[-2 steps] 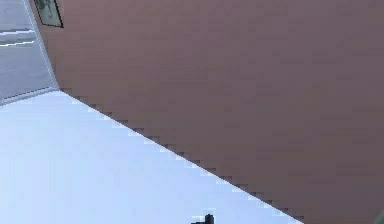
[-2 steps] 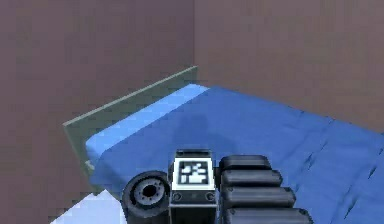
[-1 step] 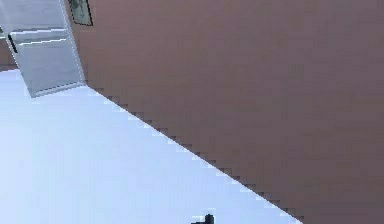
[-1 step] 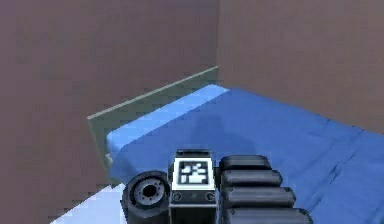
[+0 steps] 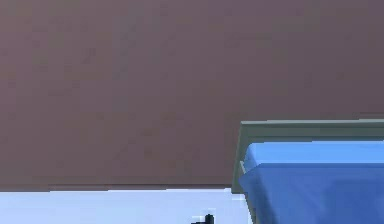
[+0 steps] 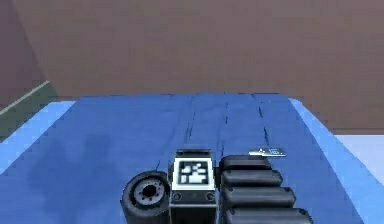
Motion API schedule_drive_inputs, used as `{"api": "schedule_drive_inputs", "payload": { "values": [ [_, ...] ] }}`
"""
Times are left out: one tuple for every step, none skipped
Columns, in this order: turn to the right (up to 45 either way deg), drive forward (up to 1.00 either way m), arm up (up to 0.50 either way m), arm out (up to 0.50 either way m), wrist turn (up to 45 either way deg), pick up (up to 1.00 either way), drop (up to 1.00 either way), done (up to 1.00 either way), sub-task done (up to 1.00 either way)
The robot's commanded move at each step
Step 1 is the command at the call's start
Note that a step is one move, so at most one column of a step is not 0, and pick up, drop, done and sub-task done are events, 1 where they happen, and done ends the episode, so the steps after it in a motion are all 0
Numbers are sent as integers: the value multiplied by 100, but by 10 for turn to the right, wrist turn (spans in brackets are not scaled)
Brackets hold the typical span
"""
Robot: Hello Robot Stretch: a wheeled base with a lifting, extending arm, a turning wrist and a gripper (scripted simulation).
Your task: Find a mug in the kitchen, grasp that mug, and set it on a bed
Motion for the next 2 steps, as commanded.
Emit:
{"api": "schedule_drive_inputs", "payload": {
  "values": [
    [180,0,0,0,0,0,0,0,0],
    [0,10,0,0,0,0,0,0,0]
  ]
}}
